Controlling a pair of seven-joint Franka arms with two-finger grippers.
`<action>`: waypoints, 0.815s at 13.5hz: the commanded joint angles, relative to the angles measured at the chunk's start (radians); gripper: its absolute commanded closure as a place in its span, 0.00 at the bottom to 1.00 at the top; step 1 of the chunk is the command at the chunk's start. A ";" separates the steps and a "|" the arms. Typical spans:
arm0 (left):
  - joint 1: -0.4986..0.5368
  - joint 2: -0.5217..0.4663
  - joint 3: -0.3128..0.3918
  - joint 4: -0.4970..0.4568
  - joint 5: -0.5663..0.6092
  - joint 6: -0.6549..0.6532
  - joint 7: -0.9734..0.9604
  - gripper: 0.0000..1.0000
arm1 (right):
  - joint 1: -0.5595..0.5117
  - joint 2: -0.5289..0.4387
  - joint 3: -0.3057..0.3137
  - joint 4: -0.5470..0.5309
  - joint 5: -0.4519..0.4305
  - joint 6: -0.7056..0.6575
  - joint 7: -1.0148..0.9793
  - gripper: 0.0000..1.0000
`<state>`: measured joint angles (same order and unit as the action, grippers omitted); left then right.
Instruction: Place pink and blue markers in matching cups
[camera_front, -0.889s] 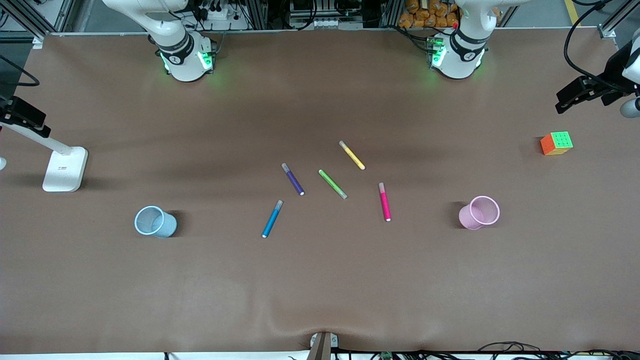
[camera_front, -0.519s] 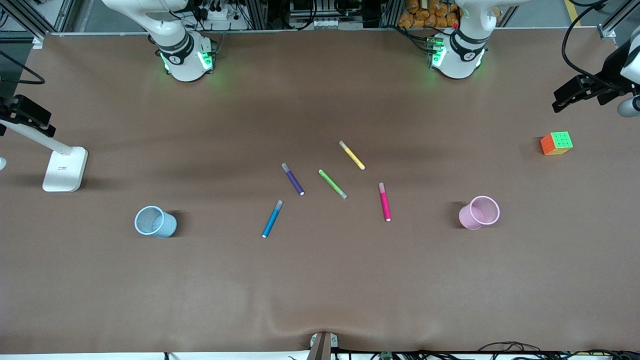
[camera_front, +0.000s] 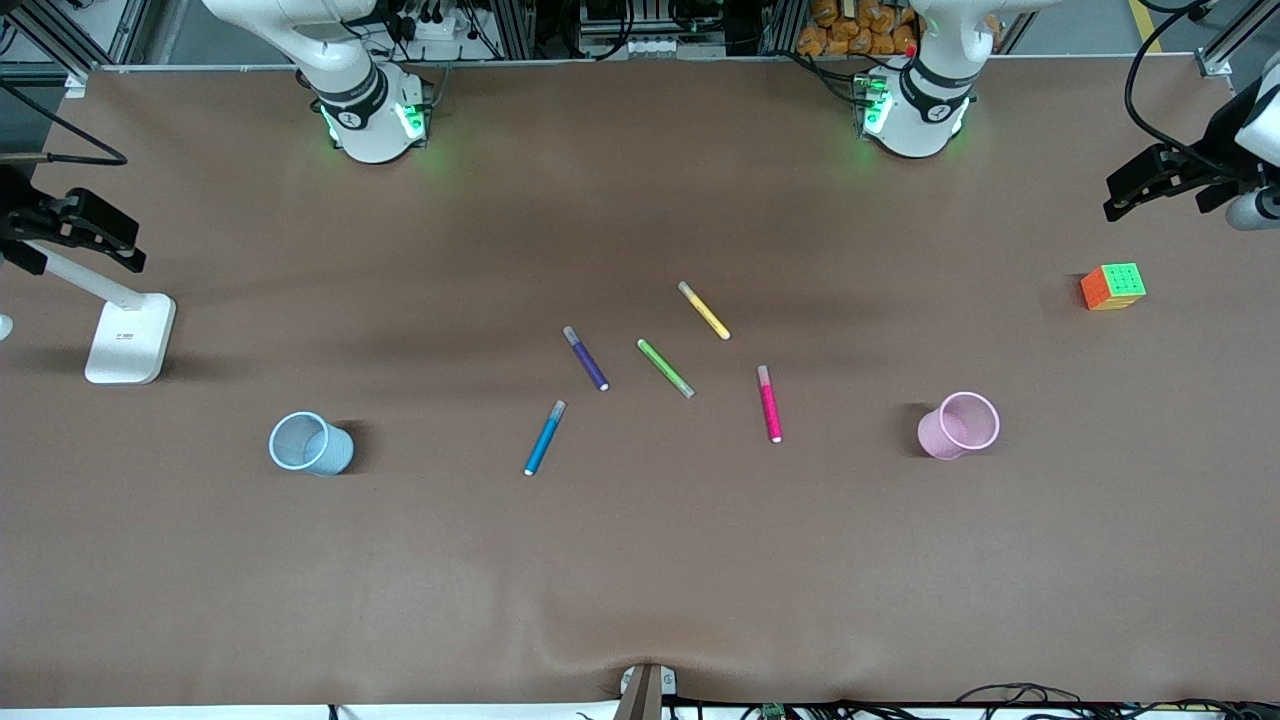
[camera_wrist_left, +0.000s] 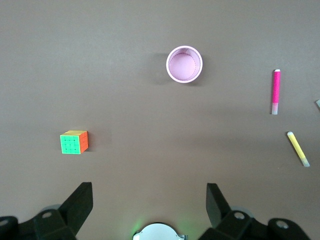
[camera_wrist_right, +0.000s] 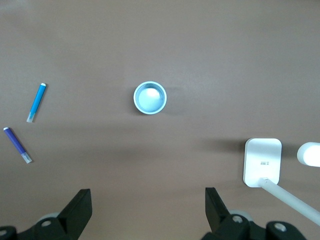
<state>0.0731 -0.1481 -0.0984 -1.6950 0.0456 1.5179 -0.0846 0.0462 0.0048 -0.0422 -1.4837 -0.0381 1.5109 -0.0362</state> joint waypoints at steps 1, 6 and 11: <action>0.008 0.012 -0.006 0.029 -0.018 -0.024 0.017 0.00 | -0.009 -0.003 -0.008 0.002 0.007 -0.021 -0.005 0.00; 0.005 0.013 -0.006 0.029 -0.023 -0.022 0.016 0.00 | -0.094 0.044 -0.013 -0.004 0.007 -0.099 0.024 0.00; 0.002 0.016 -0.007 0.026 -0.023 -0.021 0.016 0.00 | -0.158 0.164 -0.013 0.003 -0.013 -0.121 0.193 0.00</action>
<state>0.0720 -0.1457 -0.1024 -1.6949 0.0376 1.5167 -0.0821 -0.0752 0.1204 -0.0657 -1.5026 -0.0427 1.3888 0.1113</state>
